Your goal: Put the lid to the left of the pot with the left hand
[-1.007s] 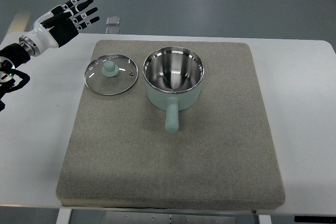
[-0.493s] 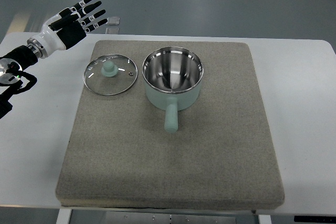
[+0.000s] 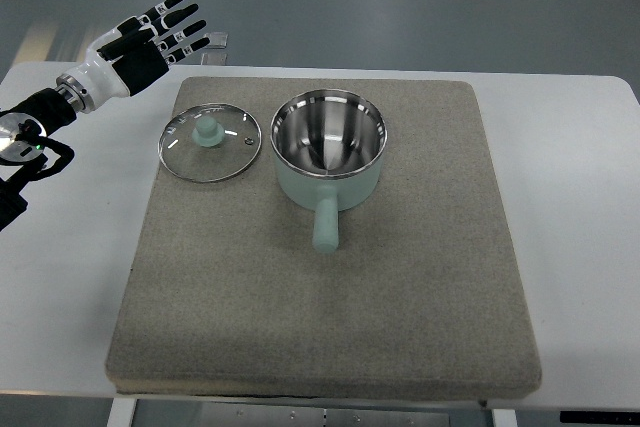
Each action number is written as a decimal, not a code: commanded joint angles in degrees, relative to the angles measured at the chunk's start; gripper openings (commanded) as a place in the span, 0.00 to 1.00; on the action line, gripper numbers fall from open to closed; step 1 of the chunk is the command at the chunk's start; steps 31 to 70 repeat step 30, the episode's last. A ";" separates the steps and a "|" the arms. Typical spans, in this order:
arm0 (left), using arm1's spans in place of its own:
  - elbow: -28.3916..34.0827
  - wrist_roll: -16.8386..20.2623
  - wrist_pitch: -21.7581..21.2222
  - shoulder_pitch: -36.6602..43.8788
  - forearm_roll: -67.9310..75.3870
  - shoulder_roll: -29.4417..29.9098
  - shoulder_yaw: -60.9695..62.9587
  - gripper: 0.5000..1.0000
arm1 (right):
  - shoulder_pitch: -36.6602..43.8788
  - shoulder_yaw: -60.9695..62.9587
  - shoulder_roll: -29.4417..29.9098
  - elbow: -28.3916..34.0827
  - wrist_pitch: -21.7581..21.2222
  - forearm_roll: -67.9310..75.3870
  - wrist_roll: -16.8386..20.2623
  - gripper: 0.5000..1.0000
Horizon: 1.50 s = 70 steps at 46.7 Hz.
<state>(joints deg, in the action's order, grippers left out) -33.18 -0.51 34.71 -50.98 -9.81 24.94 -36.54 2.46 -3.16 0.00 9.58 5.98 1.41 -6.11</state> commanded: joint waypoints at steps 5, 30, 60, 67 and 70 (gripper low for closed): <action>-0.22 0.07 0.00 0.00 -0.12 -0.06 -0.11 0.99 | 0.00 0.00 0.00 0.00 0.00 0.00 0.04 0.84; -0.13 0.07 0.00 -0.09 -0.12 0.03 -0.64 0.99 | 0.09 0.00 0.00 0.97 -0.09 -0.18 -0.31 0.84; -0.13 0.07 0.00 -0.09 -0.12 0.03 -0.64 0.99 | 0.09 0.00 0.00 0.97 -0.09 -0.18 -0.31 0.84; -0.13 0.07 0.00 -0.09 -0.12 0.03 -0.64 0.99 | 0.09 0.00 0.00 0.97 -0.09 -0.18 -0.31 0.84; -0.13 0.07 0.00 -0.09 -0.12 0.03 -0.64 0.99 | 0.09 0.00 0.00 0.97 -0.09 -0.18 -0.31 0.84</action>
